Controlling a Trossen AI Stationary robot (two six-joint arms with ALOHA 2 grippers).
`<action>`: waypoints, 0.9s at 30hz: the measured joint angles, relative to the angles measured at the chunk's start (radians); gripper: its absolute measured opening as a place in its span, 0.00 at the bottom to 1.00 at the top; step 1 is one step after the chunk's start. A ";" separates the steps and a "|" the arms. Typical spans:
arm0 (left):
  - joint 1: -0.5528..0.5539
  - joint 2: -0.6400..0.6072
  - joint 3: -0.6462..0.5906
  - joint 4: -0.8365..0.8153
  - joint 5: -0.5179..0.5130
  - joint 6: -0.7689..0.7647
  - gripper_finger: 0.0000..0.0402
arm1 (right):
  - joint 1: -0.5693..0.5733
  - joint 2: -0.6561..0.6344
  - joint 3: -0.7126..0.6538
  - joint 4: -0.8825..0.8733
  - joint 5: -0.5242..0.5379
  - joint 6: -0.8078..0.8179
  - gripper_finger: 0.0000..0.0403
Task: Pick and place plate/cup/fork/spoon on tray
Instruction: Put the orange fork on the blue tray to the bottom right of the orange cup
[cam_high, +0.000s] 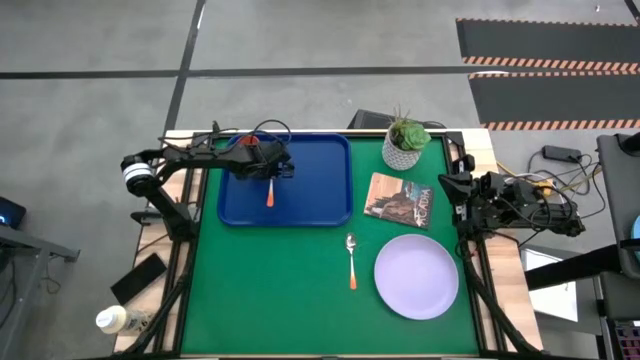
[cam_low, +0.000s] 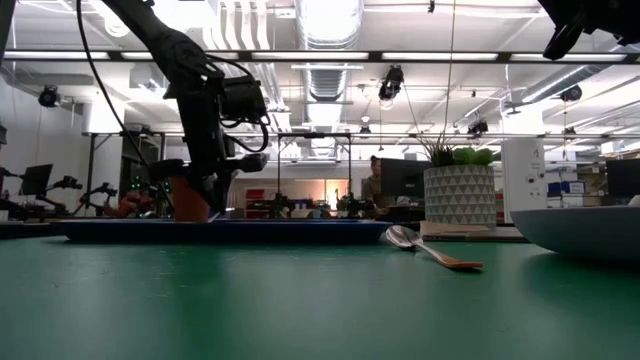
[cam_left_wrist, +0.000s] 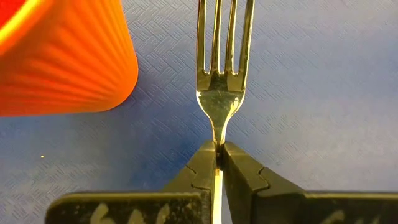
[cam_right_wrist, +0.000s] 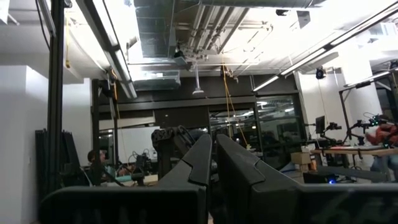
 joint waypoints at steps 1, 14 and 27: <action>0.000 0.000 0.000 0.000 0.000 0.000 0.01 | 0.000 0.000 0.000 0.000 0.000 0.000 0.04; 0.000 0.000 0.000 0.000 0.000 0.000 0.07 | 0.000 0.000 0.001 -0.001 0.000 0.000 0.04; 0.000 0.000 0.000 0.000 0.000 0.001 0.07 | 0.000 0.000 0.001 -0.001 0.000 0.000 0.04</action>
